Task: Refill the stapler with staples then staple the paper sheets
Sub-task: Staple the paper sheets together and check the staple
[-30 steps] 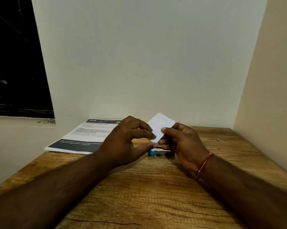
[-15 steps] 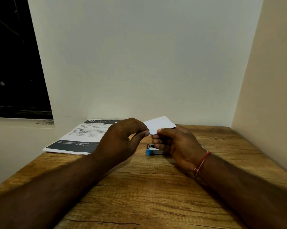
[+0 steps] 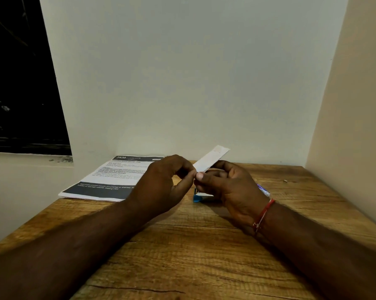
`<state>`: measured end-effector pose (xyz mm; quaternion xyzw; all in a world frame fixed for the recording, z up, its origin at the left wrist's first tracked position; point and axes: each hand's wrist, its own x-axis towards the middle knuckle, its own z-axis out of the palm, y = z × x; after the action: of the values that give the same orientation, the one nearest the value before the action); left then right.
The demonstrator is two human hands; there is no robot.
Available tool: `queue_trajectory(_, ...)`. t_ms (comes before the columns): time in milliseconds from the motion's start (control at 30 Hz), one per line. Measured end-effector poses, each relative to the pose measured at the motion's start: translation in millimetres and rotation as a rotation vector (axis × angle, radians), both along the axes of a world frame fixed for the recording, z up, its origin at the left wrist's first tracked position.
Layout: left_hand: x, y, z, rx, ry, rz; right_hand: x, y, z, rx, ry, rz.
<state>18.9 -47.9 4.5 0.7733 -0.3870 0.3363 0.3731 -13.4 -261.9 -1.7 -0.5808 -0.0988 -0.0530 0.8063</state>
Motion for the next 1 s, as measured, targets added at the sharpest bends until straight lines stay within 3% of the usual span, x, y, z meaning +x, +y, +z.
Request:
queue_trajectory(333,0,-2,-2,-0.077,0.193,0.022,-2,4,5,-0.029,0.009,-0.121)
queue_trajectory(467,2,-4,1,-0.148,0.367,0.042,-2,4,6,-0.14,-0.031,-0.191)
queue_trajectory(733,1,-2,-2,-0.207,0.493,-0.059,-7,6,7,-0.492,-0.19,-0.325)
queue_trajectory(1000,4,-5,1,-0.216,0.525,-0.028,-7,7,5,-0.56,-0.247,-0.36)
